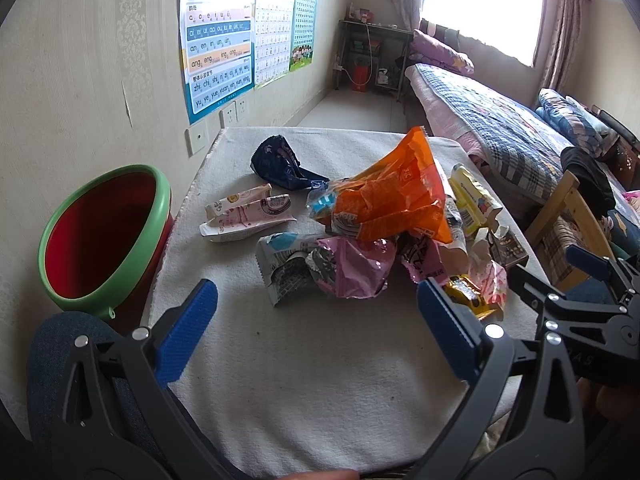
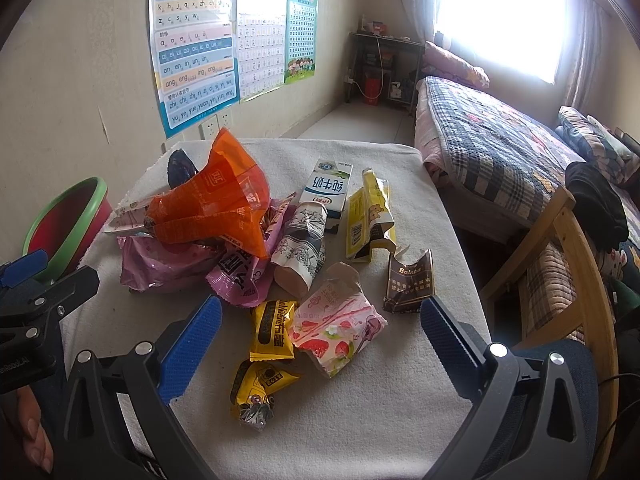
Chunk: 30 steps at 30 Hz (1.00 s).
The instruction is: Collect trash
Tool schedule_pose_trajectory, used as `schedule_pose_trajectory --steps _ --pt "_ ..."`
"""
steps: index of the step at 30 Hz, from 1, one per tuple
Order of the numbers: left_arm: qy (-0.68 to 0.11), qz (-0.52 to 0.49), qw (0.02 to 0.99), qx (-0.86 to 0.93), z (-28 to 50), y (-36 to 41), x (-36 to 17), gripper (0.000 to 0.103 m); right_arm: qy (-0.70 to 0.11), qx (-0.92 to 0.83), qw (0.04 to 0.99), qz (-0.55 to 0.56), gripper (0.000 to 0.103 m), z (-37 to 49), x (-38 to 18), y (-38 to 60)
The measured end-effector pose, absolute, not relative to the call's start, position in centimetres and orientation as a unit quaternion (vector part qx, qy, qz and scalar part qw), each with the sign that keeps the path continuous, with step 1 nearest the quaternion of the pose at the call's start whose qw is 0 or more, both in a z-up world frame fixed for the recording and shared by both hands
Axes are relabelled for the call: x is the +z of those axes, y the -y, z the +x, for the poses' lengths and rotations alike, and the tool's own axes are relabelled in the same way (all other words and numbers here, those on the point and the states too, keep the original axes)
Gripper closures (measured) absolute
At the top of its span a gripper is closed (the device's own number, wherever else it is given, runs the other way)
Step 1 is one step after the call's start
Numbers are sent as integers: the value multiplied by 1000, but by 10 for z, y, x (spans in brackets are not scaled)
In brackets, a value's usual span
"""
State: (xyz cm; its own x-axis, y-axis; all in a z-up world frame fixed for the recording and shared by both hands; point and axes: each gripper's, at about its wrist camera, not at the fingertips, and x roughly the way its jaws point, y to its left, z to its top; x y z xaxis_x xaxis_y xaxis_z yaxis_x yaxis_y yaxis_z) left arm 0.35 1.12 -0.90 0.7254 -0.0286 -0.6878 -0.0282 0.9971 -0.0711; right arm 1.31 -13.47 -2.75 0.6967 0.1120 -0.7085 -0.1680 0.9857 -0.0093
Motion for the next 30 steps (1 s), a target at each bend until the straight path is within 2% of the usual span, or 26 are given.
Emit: schedule_pose_trajectory --steps 30 --pt "-392 -46 919 -14 10 -9 -14 5 -387 78 918 -28 7 16 -27 134"
